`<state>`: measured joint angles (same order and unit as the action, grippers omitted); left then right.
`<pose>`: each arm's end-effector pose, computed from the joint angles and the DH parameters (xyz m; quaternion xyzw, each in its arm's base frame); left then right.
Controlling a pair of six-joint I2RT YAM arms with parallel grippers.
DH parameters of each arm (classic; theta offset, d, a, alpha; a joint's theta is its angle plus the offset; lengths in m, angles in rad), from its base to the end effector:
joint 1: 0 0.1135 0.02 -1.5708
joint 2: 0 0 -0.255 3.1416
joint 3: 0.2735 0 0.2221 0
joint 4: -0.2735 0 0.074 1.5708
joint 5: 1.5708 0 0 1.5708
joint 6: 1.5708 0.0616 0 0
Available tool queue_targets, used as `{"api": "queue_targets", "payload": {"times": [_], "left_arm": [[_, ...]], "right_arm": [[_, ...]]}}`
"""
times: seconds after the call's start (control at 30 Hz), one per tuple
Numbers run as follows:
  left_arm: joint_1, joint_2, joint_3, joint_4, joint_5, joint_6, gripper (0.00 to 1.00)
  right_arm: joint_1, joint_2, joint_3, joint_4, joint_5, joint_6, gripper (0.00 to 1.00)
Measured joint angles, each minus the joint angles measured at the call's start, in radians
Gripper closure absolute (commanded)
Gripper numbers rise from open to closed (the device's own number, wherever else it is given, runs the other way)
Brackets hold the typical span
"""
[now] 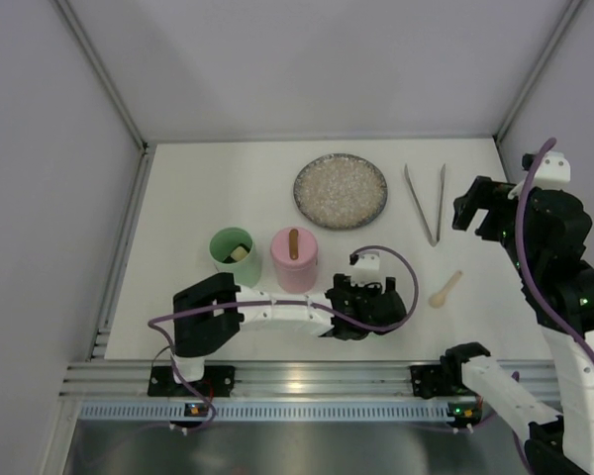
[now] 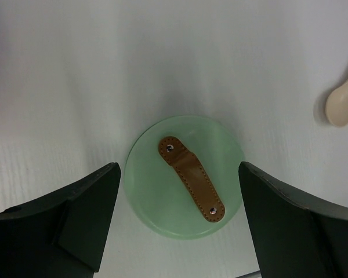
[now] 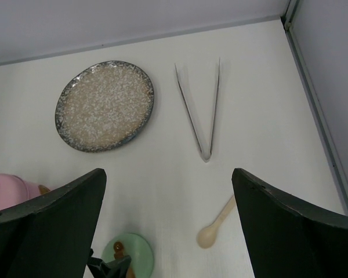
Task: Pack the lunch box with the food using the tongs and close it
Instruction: Pick up the box lid from the center of the board.
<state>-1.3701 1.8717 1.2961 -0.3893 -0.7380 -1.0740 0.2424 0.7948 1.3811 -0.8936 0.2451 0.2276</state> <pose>0.1155 -0.3599 0.1927 0.0249 0.8963 -0.1439 0.4186 0.1141 0.0128 0.4233 0.0663 0.8015 0.0405 0.5930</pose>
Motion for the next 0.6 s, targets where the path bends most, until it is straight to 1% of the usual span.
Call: {"api": "queue_targets", "payload": {"times": [0.13,0.17,0.27,0.47,0.6], "left_arm": [[-0.009,0.051,0.039,-0.009,0.026,-0.006,0.21],[-0.009,0.061,0.048,-0.009,0.031,-0.006,0.26],[-0.012,0.081,0.069,-0.018,0.044,-0.006,0.32],[-0.019,0.131,0.121,-0.054,0.064,-0.005,0.38],[-0.031,0.156,0.143,-0.085,0.069,-0.002,0.46]], "right_arm": [[0.0,-0.002,-0.013,-0.002,0.0,-0.001,0.09],[0.0,-0.002,-0.014,-0.007,-0.001,-0.004,0.09],[0.0,-0.003,-0.016,-0.008,-0.003,-0.009,0.09],[0.0,-0.014,-0.029,-0.008,-0.007,-0.018,0.09],[0.0,-0.017,-0.033,-0.007,-0.013,-0.019,0.09]]}}
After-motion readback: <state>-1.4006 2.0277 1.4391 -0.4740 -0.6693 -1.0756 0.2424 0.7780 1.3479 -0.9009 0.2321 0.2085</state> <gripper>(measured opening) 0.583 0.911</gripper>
